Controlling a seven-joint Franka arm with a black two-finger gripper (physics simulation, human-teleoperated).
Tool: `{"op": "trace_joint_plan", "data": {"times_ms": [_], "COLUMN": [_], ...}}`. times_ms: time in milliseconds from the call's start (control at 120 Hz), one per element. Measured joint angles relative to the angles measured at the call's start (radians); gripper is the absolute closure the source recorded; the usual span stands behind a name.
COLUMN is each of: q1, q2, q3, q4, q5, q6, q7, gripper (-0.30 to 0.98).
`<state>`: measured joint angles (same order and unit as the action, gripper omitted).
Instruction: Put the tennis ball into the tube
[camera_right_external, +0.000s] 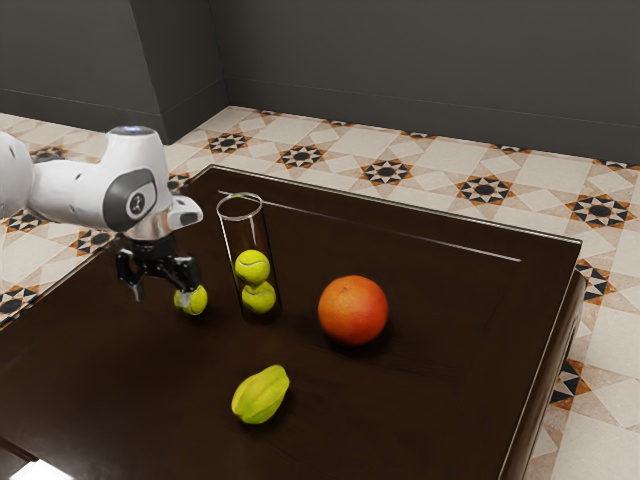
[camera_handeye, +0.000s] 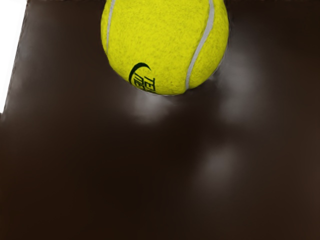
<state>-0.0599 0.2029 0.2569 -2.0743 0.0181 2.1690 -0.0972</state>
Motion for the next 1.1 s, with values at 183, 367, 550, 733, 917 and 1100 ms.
{"op": "trace_joint_plan", "data": {"times_ms": [183,367,550,733,917,1100], "q1": [0.002,0.019,0.026,0.025,0.032,0.046], "q2": [0.098,0.142,0.195,0.227,0.231,0.247], "q3": [-0.004,-0.009,-0.016,-0.019,-0.013,-0.012], "q4": [0.067,0.118,0.156,0.182,0.183,0.184], "q5": [-0.028,-0.034,-0.062,-0.09,-0.101,-0.109], "q6": [0.054,0.075,0.088,0.095,0.098,0.099], "q7": [0.002,0.026,0.028,0.023,0.039,0.054], "gripper": [0.0,0.0,0.0,0.0,0.0,0.0]}}
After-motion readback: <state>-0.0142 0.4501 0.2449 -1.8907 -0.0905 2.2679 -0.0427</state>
